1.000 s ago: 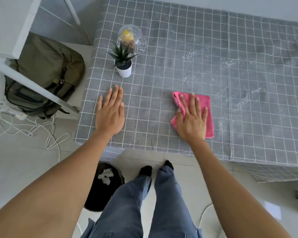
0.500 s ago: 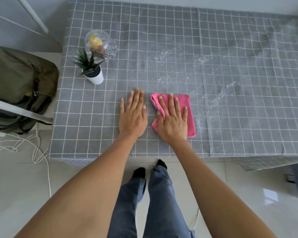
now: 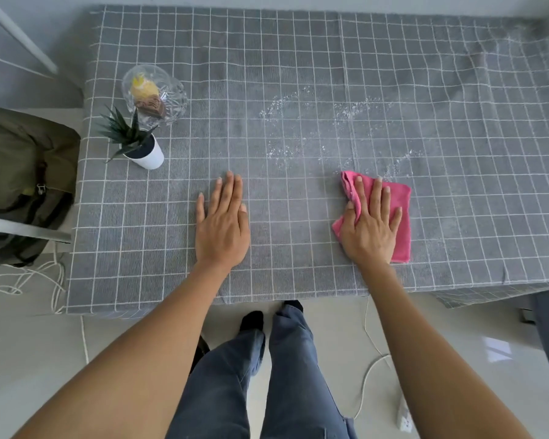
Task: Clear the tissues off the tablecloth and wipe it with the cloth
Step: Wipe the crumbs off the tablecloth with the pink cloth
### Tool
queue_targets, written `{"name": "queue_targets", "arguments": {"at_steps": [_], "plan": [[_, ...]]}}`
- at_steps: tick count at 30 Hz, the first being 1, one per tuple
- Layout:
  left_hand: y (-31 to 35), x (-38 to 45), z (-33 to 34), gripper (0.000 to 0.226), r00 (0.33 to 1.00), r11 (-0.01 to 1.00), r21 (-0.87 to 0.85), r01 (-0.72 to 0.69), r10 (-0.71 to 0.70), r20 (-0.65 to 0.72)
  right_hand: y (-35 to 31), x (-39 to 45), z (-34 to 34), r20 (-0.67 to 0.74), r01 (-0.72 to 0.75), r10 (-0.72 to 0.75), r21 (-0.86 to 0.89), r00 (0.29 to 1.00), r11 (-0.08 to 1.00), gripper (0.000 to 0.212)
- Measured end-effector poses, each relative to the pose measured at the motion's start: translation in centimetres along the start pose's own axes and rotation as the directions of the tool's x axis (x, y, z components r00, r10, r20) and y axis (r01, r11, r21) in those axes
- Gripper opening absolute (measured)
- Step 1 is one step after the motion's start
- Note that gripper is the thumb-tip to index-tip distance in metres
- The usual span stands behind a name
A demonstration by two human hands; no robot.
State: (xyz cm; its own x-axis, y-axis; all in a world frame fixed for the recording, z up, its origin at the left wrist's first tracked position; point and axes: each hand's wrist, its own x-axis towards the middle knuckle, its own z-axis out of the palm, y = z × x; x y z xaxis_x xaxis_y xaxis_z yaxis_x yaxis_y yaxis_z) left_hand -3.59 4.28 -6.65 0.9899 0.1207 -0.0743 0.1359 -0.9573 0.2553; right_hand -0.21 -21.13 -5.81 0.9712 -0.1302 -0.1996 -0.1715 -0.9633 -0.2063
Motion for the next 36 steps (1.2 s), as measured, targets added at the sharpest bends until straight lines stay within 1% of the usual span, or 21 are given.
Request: {"name": "queue_targets", "arguments": {"at_steps": [2, 3, 5, 7, 8, 11, 13, 15, 18, 21, 24, 27, 28, 30, 32, 34, 36], "plan": [[0.0, 0.0, -0.1, 0.054, 1.000, 1.000, 0.007, -0.002, 0.002, 0.000, -1.7, -0.6, 0.4, 0.008, -0.052, 0.052, 0.007, 0.999, 0.999, 0.057], [0.1, 0.0, -0.1, 0.054, 1.000, 1.000, 0.007, -0.003, 0.003, 0.001, -2.9, -1.2, 0.7, 0.019, -0.024, 0.024, -0.008, 1.000, 1.000, 0.058], [0.1, 0.0, -0.1, 0.054, 1.000, 1.000, 0.000, -0.002, 0.002, 0.003, -5.8, -2.7, 1.5, 0.053, 0.125, -0.123, -0.037, 0.991, 0.992, 0.059], [0.1, 0.0, -0.1, 0.054, 1.000, 1.000, 0.001, -0.004, 0.004, 0.006, -8.5, -4.6, 2.6, 0.083, 0.294, -0.290, -0.033, 0.953, 0.955, 0.059], [0.0, 0.1, -0.1, 0.054, 1.000, 1.000, 0.008, -0.007, 0.007, 0.006, -9.2, -5.2, 3.0, 0.084, 0.352, -0.349, -0.025, 0.933, 0.936, 0.059], [0.1, 0.0, -0.2, 0.055, 1.000, 1.000, 0.018, -0.015, 0.015, 0.002, -8.6, -5.2, 3.0, 0.080, 0.439, -0.437, -0.005, 0.896, 0.899, 0.055], [0.0, 0.0, -0.2, 0.055, 1.000, 1.000, 0.009, -0.021, 0.021, 0.004, -7.0, -4.5, 2.7, 0.069, 0.465, -0.463, -0.024, 0.884, 0.885, 0.054], [-0.1, 0.0, -0.2, 0.055, 1.000, 1.000, 0.013, -0.022, 0.022, 0.004, -5.0, -3.2, 2.1, 0.056, 0.425, -0.423, -0.045, 0.905, 0.904, 0.054], [-0.1, 0.0, -0.1, 0.054, 1.000, 1.000, 0.002, -0.022, 0.022, 0.005, -0.6, -1.0, 0.5, 0.035, 0.276, -0.275, -0.050, 0.961, 0.960, 0.054], [-0.1, 0.0, -0.1, 0.054, 1.000, 1.000, 0.006, -0.022, 0.022, 0.010, 3.2, 0.6, -1.2, 0.031, 0.137, -0.135, -0.037, 0.990, 0.990, 0.054], [-0.2, 0.0, -0.1, 0.055, 1.000, 1.000, 0.027, -0.011, 0.011, 0.011, 3.4, 0.8, -1.4, 0.017, 0.064, -0.063, -0.013, 0.998, 0.998, 0.055], [-0.1, 0.0, 0.0, 0.056, 1.000, 1.000, 0.025, -0.007, 0.006, 0.013, 1.3, 0.1, -0.7, 0.006, -0.058, 0.058, 0.015, 0.998, 0.998, 0.057], [-0.1, 0.0, 0.0, 0.055, 1.000, 1.000, 0.020, -0.007, 0.007, 0.009, 0.1, -0.3, -0.4, 0.005, -0.073, 0.073, 0.021, 0.997, 0.997, 0.058], [-0.1, 0.0, 0.0, 0.055, 1.000, 1.000, 0.004, -0.006, 0.006, 0.005, -2.9, -1.7, 0.4, 0.013, -0.023, 0.023, 0.017, 1.000, 1.000, 0.060], [0.0, 0.1, -0.1, 0.055, 1.000, 1.000, 0.002, -0.006, 0.006, 0.002, -6.3, -3.3, 1.6, 0.036, 0.111, -0.111, 0.000, 0.993, 0.994, 0.061], [0.0, 0.1, -0.1, 0.056, 1.000, 1.000, 0.008, -0.002, 0.002, 0.005, -9.0, -5.0, 2.8, 0.072, 0.270, -0.268, -0.022, 0.961, 0.963, 0.060], [0.0, 0.1, -0.2, 0.056, 1.000, 1.000, 0.011, -0.008, 0.008, 0.009, -9.4, -5.6, 3.3, 0.078, 0.371, -0.369, -0.014, 0.926, 0.929, 0.059]]}}
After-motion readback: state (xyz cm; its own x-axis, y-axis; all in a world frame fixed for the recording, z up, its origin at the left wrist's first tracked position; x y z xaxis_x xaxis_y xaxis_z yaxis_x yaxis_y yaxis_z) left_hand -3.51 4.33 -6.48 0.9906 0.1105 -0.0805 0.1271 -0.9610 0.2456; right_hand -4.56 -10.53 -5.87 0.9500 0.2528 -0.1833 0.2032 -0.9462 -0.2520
